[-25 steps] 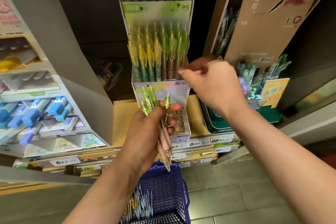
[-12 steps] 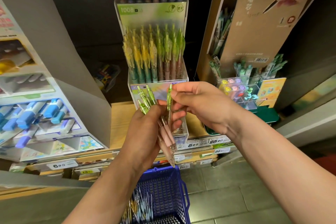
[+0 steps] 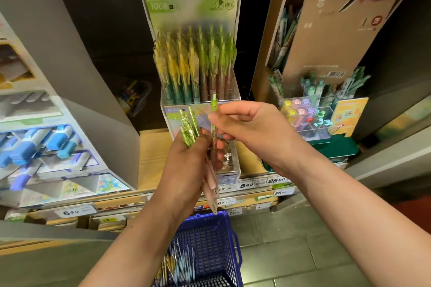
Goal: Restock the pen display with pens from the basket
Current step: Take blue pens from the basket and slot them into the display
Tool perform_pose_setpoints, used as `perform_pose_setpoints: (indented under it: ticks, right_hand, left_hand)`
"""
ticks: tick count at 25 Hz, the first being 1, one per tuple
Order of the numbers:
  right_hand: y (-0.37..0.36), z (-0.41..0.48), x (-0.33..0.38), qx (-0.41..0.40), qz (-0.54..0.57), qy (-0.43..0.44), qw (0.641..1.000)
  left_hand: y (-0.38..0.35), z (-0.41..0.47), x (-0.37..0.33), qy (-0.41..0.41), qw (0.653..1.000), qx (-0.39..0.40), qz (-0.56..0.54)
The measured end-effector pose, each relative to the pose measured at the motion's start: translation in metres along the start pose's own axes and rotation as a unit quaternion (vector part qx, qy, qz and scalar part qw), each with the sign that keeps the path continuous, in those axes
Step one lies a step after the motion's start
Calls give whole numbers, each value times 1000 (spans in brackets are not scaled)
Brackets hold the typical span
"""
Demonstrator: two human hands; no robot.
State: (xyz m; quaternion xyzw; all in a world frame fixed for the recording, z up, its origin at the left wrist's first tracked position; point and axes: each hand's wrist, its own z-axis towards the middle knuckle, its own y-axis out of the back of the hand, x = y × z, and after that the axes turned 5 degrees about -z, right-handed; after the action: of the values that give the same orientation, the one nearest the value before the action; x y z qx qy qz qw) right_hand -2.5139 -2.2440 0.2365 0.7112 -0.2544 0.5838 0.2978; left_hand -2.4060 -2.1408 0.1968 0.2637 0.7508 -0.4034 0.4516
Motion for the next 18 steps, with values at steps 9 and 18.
perform_pose_setpoints:
  ticks: [9,18]
  right_hand:
    - [48,36,58,-244,-60,171,953]
    - [39,61,42,-256,-217,171,927]
  left_hand:
    - [5,0,-1,57,997,0,-59]
    - [3,2,-7,65,997,27,-40]
